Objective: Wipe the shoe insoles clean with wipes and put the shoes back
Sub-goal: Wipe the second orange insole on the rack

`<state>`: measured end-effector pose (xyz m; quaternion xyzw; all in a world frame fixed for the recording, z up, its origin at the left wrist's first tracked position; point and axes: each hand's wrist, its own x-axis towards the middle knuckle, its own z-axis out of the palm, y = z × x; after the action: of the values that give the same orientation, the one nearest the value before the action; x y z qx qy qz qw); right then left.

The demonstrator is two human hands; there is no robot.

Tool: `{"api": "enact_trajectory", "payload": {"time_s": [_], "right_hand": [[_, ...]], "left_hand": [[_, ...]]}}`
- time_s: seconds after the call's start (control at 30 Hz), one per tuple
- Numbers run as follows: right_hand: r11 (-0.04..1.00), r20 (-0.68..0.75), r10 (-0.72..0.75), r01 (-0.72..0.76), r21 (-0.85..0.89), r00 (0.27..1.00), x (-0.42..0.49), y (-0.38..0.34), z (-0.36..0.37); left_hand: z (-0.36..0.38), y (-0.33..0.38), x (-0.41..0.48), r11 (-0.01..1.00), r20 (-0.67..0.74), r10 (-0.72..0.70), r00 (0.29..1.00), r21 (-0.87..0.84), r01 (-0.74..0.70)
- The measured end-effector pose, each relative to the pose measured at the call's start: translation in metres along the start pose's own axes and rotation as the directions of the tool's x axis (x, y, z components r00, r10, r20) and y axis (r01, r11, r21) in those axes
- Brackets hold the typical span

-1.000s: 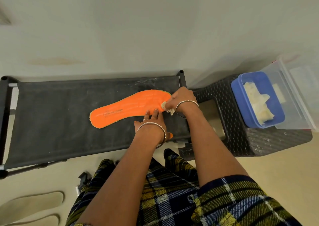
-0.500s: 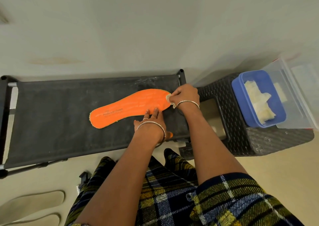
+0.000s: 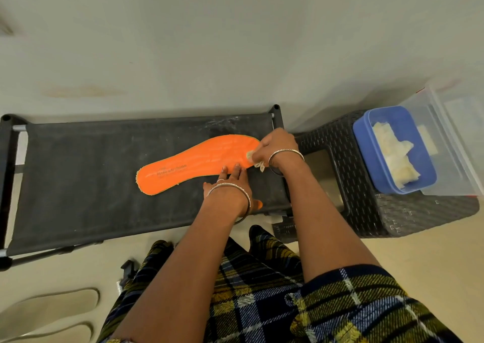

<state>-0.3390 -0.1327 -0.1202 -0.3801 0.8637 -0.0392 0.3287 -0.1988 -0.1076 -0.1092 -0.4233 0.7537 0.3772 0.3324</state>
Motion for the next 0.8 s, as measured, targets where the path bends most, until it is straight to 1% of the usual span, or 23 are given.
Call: {"api": "enact_trajectory", "payload": {"time_s": [0.03, 0.07, 0.1, 0.2, 0.27, 0.3, 0.33, 0.43, 0.47, 0.5, 0.6, 0.63, 0.67, 0.7, 0.8], "right_hand": [[1.0, 0.069, 0.002, 0.0, -0.031, 0.998, -0.001, -0.001, 0.001], [0.999, 0.088, 0.005, -0.002, -0.038, 0.996, -0.002, -0.002, 0.002], [1.0, 0.062, 0.011, -0.01, -0.015, 0.998, 0.0, -0.001, 0.003], [0.996, -0.135, 0.015, -0.002, 0.092, 0.991, 0.001, 0.004, 0.003], [0.993, -0.189, -0.004, 0.026, 0.111, 0.982, 0.0, 0.006, 0.002], [0.993, -0.181, -0.006, 0.027, 0.113, 0.983, 0.0, 0.005, 0.002], [0.994, -0.145, -0.007, 0.023, 0.108, 0.989, 0.0, 0.004, 0.001], [1.0, 0.072, -0.022, 0.022, 0.007, 0.997, -0.001, -0.001, 0.001], [1.0, 0.091, -0.024, 0.024, -0.003, 0.996, -0.002, 0.0, 0.002], [1.0, 0.062, -0.021, 0.02, 0.014, 0.998, -0.001, 0.001, 0.002], [0.996, -0.144, -0.014, 0.026, 0.087, 0.989, -0.001, 0.006, -0.001], [0.995, -0.183, -0.021, 0.038, 0.092, 0.983, -0.001, 0.006, -0.002], [0.994, -0.184, -0.028, 0.046, 0.095, 0.983, 0.0, 0.006, -0.003], [0.994, -0.148, -0.042, 0.056, 0.094, 0.988, 0.0, 0.005, -0.003], [0.992, 0.094, -0.111, 0.105, 0.064, 0.989, -0.004, 0.002, -0.001]], "left_hand": [[0.001, 0.0, 0.001, 1.0, -0.004, 0.004, 1.0, 0.0, -0.004], [0.001, 0.0, 0.002, 1.0, -0.008, 0.007, 1.0, 0.003, -0.007], [0.002, 0.0, 0.003, 1.0, -0.01, 0.007, 1.0, 0.006, -0.007], [0.002, -0.001, 0.004, 1.0, -0.006, 0.01, 1.0, 0.016, -0.01], [0.002, -0.002, 0.005, 1.0, -0.007, 0.012, 1.0, 0.018, -0.011], [0.002, -0.003, 0.005, 1.0, -0.007, 0.012, 1.0, 0.019, -0.012], [0.002, -0.004, 0.005, 1.0, -0.006, 0.011, 1.0, 0.02, -0.011], [0.005, -0.007, 0.008, 0.999, 0.006, 0.005, 1.0, 0.045, -0.005], [0.006, -0.009, 0.009, 0.998, 0.014, 0.004, 1.0, 0.06, -0.004], [0.008, -0.011, 0.011, 0.997, 0.021, 0.002, 1.0, 0.073, -0.003], [0.01, -0.016, 0.013, 0.997, 0.028, -0.002, 1.0, 0.078, 0.0], [0.011, -0.018, 0.013, 0.997, 0.029, -0.001, 1.0, 0.077, -0.001], [0.011, -0.019, 0.013, 0.997, 0.031, 0.0, 1.0, 0.078, -0.002], [0.011, -0.02, 0.014, 0.997, 0.033, 0.0, 0.999, 0.08, -0.002], [0.013, -0.02, 0.016, 0.997, 0.037, -0.007, 0.999, 0.073, 0.004]]}}
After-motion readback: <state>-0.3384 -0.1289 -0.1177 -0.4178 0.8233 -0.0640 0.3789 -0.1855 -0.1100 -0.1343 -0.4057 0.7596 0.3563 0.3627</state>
